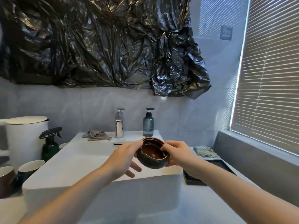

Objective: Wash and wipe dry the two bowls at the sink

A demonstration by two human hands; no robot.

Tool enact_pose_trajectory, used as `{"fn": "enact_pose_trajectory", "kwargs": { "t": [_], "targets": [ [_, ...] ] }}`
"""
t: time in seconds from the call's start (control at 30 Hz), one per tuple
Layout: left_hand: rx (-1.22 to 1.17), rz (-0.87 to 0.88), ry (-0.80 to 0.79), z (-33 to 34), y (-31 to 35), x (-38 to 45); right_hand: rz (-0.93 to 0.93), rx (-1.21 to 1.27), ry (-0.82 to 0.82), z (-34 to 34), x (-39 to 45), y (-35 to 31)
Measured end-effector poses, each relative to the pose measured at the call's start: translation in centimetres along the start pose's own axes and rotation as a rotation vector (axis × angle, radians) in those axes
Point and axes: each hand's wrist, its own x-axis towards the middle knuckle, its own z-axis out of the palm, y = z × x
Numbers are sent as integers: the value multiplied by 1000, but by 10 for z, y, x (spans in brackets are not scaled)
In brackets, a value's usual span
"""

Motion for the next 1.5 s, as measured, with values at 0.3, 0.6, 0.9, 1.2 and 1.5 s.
{"fn": "enact_pose_trajectory", "kwargs": {
  "t": [0.3,0.6,0.9,1.2,1.5],
  "targets": [
    [571,144,74,54,-1,17,110,-66,330,-140,-23,67],
    [648,100,36,84,-23,46,293,-231,491,-216,9,142],
    [652,79,67,90,-34,54,453,-335,501,-222,39,183],
    [613,48,57,90,-36,57,536,-345,560,-212,47,201],
    [658,82,189,90,-31,40,498,-451,476,-188,31,192]
  ]
}}
